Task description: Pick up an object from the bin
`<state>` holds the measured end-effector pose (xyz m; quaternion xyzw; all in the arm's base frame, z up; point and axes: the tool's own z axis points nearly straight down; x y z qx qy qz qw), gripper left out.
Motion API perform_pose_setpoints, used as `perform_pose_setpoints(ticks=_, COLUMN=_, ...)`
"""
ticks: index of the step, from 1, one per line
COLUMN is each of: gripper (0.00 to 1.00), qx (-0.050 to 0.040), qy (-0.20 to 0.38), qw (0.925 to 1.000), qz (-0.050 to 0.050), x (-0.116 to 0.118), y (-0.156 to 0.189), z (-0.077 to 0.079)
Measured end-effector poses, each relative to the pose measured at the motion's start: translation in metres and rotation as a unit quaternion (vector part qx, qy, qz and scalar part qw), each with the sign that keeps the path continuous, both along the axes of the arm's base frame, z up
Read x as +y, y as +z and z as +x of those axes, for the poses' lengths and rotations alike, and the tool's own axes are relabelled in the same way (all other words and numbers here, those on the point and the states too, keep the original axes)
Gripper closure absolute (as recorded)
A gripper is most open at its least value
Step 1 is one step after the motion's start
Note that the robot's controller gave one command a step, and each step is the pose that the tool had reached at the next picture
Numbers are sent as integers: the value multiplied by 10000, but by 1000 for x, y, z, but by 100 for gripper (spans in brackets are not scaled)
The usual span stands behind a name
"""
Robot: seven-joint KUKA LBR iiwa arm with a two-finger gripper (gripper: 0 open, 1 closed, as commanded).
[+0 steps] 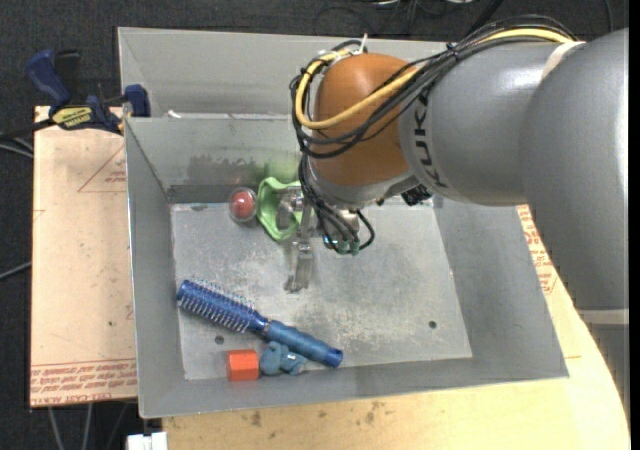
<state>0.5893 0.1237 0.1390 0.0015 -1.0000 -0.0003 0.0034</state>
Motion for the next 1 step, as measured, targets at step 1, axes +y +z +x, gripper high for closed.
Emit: perform_pose_setpoints(ticks=1, gripper=0, qx=-45, qy=552, qw=9985, qz=1, x=-29, y=-30, z=25)
